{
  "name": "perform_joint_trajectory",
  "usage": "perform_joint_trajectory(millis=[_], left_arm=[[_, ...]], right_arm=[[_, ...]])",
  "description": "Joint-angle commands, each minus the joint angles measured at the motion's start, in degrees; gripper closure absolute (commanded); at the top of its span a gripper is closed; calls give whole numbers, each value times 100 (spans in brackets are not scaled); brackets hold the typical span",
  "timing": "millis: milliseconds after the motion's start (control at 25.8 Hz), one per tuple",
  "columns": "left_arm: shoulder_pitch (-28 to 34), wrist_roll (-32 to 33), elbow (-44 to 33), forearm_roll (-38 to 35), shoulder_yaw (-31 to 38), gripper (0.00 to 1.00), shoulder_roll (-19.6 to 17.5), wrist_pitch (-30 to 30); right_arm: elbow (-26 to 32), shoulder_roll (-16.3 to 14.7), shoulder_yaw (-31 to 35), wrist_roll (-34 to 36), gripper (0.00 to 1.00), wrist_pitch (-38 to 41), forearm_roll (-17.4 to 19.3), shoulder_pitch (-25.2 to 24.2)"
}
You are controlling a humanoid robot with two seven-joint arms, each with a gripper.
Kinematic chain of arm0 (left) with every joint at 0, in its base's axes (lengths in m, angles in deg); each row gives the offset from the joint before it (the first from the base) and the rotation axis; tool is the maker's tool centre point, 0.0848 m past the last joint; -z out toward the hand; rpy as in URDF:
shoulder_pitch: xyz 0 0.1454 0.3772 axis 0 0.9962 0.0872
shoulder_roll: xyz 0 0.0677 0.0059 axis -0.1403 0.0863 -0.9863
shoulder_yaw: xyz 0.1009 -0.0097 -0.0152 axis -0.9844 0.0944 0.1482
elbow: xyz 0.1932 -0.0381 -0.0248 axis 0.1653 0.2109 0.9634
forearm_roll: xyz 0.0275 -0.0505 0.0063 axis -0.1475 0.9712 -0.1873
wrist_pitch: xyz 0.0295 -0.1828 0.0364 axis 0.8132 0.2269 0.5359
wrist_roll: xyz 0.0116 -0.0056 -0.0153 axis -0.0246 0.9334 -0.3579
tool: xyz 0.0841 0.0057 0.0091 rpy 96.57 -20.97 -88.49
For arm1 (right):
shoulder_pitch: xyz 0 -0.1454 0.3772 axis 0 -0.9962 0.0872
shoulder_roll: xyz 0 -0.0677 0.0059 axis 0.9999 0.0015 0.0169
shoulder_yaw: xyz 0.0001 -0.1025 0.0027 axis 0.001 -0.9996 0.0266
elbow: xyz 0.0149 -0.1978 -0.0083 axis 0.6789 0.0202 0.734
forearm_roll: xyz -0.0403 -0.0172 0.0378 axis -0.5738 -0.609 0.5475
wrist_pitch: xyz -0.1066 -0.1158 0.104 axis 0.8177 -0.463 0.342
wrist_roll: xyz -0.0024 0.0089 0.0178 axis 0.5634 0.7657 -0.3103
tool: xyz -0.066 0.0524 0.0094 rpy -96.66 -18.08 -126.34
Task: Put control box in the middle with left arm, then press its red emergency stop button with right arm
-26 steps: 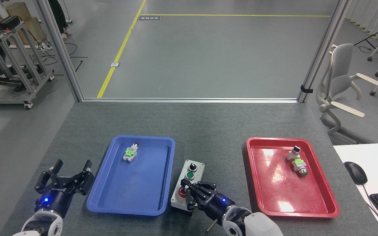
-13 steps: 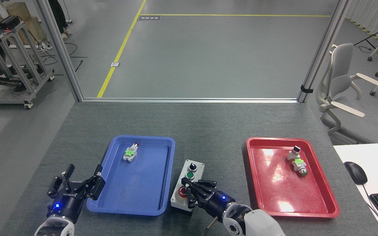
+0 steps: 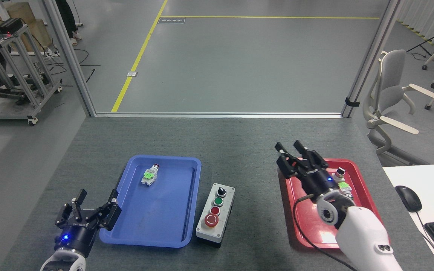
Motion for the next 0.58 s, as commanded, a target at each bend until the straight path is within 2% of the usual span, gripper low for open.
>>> perform_joint_trajectory(millis=[0,194,310,427,543], left_arm=[[9,31,-1,-15,74,0,26,-81],[18,128,-45,-436,329,1,88,-29],[35,207,-115,-1131,593,1,413,-46],[0,435,-71,-1087,602,0,439,-90],[-17,488,-10,-691,558,0,395,-99]], right_arm=[[24,-397,549,-8,1,27,0,-532],[411,-476,971,-8,1,54,8,-1129],[507,-476,979,-8,1,54,8,-1200],[719,-476,1041,-8,1,54,8,-1332],[1052,-423,1322,-8,1,62,8,-1762]])
